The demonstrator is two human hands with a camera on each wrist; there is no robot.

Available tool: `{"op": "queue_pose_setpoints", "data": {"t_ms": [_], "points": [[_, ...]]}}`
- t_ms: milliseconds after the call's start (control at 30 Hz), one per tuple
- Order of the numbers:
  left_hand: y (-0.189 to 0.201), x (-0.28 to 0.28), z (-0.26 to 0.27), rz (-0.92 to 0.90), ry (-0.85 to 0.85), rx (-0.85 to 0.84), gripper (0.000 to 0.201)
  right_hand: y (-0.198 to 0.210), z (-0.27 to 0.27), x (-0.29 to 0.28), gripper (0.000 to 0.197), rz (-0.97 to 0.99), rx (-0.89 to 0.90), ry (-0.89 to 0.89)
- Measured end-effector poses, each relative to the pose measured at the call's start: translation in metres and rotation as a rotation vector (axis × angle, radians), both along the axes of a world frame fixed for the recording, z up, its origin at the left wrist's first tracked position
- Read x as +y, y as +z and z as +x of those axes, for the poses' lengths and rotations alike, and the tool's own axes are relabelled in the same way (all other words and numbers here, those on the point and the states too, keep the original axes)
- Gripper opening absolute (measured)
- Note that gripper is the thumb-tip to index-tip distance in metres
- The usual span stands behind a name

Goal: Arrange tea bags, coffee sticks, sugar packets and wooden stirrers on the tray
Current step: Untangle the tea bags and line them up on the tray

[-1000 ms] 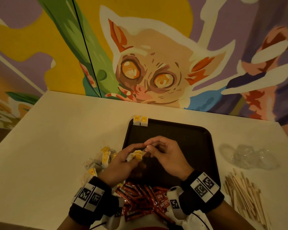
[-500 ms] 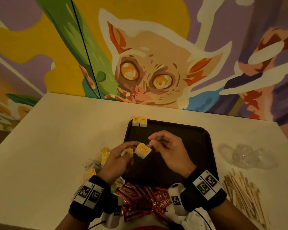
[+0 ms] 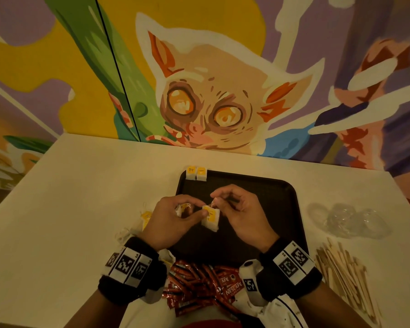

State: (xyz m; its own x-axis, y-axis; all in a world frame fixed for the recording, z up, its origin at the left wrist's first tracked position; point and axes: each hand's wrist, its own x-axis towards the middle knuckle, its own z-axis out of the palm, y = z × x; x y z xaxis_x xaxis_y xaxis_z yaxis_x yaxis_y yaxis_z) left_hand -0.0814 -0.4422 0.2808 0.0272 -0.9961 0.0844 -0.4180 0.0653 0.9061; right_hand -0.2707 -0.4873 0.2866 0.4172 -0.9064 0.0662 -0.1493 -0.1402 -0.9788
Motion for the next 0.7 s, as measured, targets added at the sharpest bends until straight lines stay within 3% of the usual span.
{"op": "queue_pose_setpoints", "data": {"t_ms": [400, 533, 700], "points": [[-0.003, -0.004, -0.003, 0.130, -0.078, -0.028, 0.019, 0.003, -0.001, 0.000, 0.017, -0.006, 0.044, -0.005], [-0.006, -0.004, 0.000, 0.045, -0.061, -0.056, 0.016, 0.012, -0.003, -0.003, 0.018, -0.032, 0.098, 0.040], [-0.006, -0.004, 0.004, -0.059, -0.020, -0.087, 0.024, 0.036, -0.012, -0.011, 0.022, -0.162, 0.289, 0.147]]}}
